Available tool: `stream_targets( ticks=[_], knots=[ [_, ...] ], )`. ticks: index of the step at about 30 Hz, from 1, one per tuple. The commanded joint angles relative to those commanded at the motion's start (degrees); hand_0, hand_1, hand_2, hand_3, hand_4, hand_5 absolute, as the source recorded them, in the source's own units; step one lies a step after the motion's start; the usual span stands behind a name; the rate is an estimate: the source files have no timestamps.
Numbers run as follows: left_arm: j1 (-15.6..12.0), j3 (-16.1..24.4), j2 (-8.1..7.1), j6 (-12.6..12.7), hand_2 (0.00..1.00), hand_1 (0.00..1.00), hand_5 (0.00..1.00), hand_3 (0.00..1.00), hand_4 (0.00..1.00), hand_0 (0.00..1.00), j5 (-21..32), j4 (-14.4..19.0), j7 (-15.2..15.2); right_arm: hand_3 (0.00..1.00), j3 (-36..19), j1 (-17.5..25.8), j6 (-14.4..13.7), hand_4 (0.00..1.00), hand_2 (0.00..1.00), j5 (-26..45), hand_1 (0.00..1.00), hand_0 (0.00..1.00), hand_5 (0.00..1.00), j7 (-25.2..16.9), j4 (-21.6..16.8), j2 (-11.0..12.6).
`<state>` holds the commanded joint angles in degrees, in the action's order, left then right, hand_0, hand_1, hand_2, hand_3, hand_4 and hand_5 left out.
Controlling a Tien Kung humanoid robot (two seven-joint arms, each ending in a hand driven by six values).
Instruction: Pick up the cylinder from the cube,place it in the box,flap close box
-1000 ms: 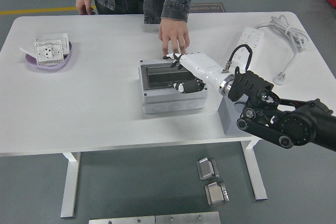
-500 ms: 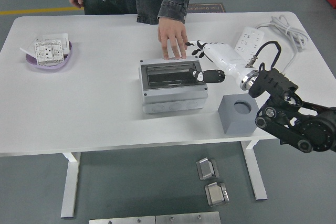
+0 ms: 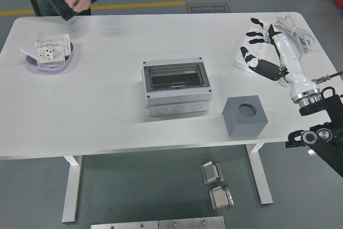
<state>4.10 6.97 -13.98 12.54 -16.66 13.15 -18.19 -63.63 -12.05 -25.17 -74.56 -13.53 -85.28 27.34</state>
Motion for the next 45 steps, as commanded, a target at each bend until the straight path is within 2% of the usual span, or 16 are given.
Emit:
stream_targets(
  ticks=[1,2,7,8,12,18,22,31,33,37,38,43,45],
  knots=[
    [0.1,-0.4,-0.07,0.0,0.645,0.658,0.587,0.716,0.736,0.667,0.4,0.0,0.2,0.888,-2.1,1.4,0.6,0.64,0.719,2.1,0.633,0.701,0.295,-1.6,0.2,-0.8],
    [0.2,-0.6,-0.12,0.0,0.645,0.658,0.587,0.716,0.737,0.667,0.7,0.0,0.3,0.81,-4.3,2.7,1.2,0.643,0.7,4.3,0.623,0.687,0.302,-3.2,0.4,-1.4],
    [0.9,-2.1,-0.99,0.1,0.645,0.658,0.587,0.716,0.737,0.667,2.7,0.0,1.1,0.81,-15.2,7.8,3.2,0.643,0.7,15.5,0.623,0.687,0.302,-10.2,0.7,-2.4],
    [1.0,-2.1,-1.11,0.1,0.645,0.658,0.587,0.716,0.737,0.667,2.8,0.0,1.2,0.783,-17.0,8.2,3.4,0.645,0.701,17.5,0.624,0.676,0.305,-11.1,0.7,-2.4],
    [1.1,-2.5,-1.44,0.0,0.645,0.658,0.587,0.716,0.737,0.667,3.3,0.0,1.4,0.783,-23.6,9.4,4.7,0.645,0.701,25.1,0.624,0.676,0.305,-12.9,-0.3,-2.2],
    [1.9,-3.6,-1.6,0.0,0.645,0.658,0.588,0.716,0.736,0.667,5.0,0.0,1.8,0.782,-31.2,10.6,6.3,0.65,0.718,33.8,0.642,0.696,0.308,-13.2,-2.0,-2.3],
    [2.3,-3.9,-1.7,0.0,0.645,0.658,0.588,0.717,0.736,0.667,5.4,0.0,2.0,0.785,-33.2,10.7,6.4,0.658,0.722,35.9,0.65,0.697,0.326,-13.0,-2.5,-2.4],
    [3.0,-4.2,-2.08,0.0,0.645,0.658,0.588,0.717,0.736,0.667,5.9,0.0,2.0,0.786,-36.8,11.6,5.3,0.662,0.724,35.4,0.65,0.698,0.326,-12.4,-2.3,-2.2],
    [3.2,-4.7,-2.07,-0.1,0.645,0.658,0.589,0.717,0.736,0.668,6.3,0.1,2.1,0.78,-37.3,11.8,5.3,0.655,0.726,35.2,0.651,0.699,0.365,-12.4,-2.2,-2.2],
    [3.2,-5.0,-2.12,-0.2,0.645,0.658,0.589,0.717,0.736,0.668,6.7,0.1,2.1,0.78,-37.5,11.8,4.8,0.655,0.726,34.6,0.651,0.699,0.365,-12.4,-2.0,-2.2],
    [3.2,-5.1,-2.14,-0.2,0.645,0.658,0.589,0.718,0.736,0.668,6.8,0.1,2.2,0.767,-37.4,11.8,4.6,0.655,0.724,34.4,0.65,0.69,0.33,-12.4,-2.0,-2.3],
    [3.4,-6.2,-2.01,-0.1,0.645,0.658,0.589,0.718,0.736,0.668,8.1,0.2,2.6,0.767,-37.3,12.0,4.2,0.655,0.724,33.6,0.65,0.69,0.33,-12.4,-1.9,-2.3],
    [3.4,-6.3,-1.91,-0.1,0.647,0.658,0.588,0.718,0.736,0.668,8.3,0.2,2.7,0.758,-37.2,12.0,4.1,0.67,0.722,33.3,0.647,0.688,0.36,-12.3,-1.8,-2.3]
  ],
)
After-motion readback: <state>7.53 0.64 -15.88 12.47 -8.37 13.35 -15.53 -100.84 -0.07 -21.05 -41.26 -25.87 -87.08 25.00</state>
